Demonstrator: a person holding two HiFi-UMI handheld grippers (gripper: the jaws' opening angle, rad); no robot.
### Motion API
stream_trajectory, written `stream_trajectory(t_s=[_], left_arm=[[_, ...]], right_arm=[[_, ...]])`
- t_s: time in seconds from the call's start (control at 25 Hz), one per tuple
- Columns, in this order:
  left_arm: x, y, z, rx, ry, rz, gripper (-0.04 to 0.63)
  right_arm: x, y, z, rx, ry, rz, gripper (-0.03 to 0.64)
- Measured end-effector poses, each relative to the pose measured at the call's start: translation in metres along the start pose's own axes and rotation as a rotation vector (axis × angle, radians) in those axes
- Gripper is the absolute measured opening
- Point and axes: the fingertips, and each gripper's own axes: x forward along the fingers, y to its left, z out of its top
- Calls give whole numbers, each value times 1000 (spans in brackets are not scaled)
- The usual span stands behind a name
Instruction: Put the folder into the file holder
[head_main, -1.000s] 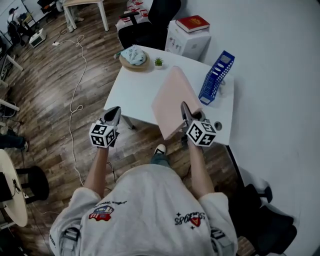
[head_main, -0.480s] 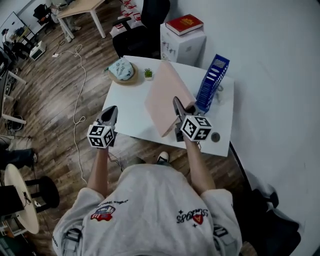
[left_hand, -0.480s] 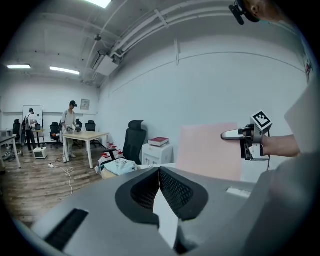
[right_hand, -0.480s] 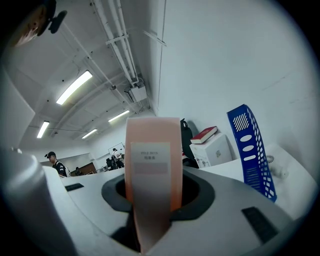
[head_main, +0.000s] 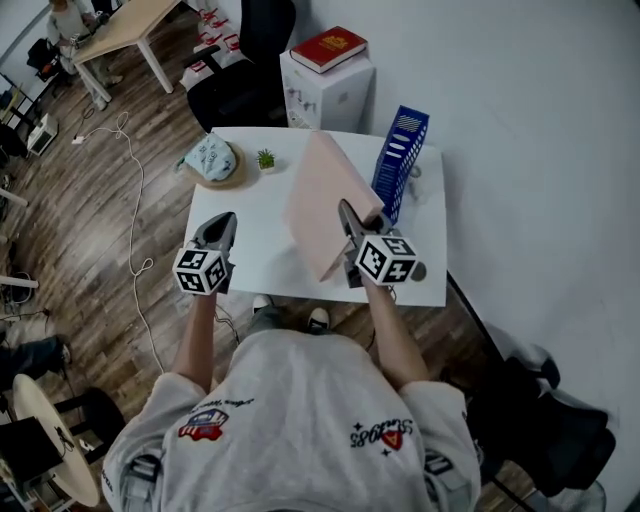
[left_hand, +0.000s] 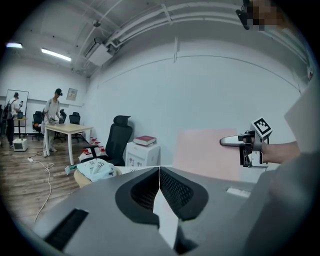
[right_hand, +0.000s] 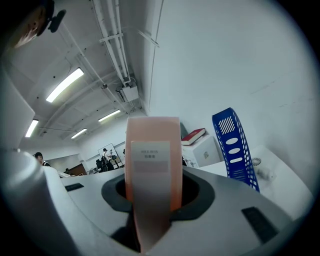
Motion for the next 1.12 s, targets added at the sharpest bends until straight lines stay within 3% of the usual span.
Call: stream_trajectory(t_s=[0.56,1.12], left_arm=[[44,61,42,39,-23,-131,8],[62,77,56,38,-43,-191,8]], right_arm=[[30,-6,82,6,-202,-156,147],[-13,13,231,-155,-570,-255,144]])
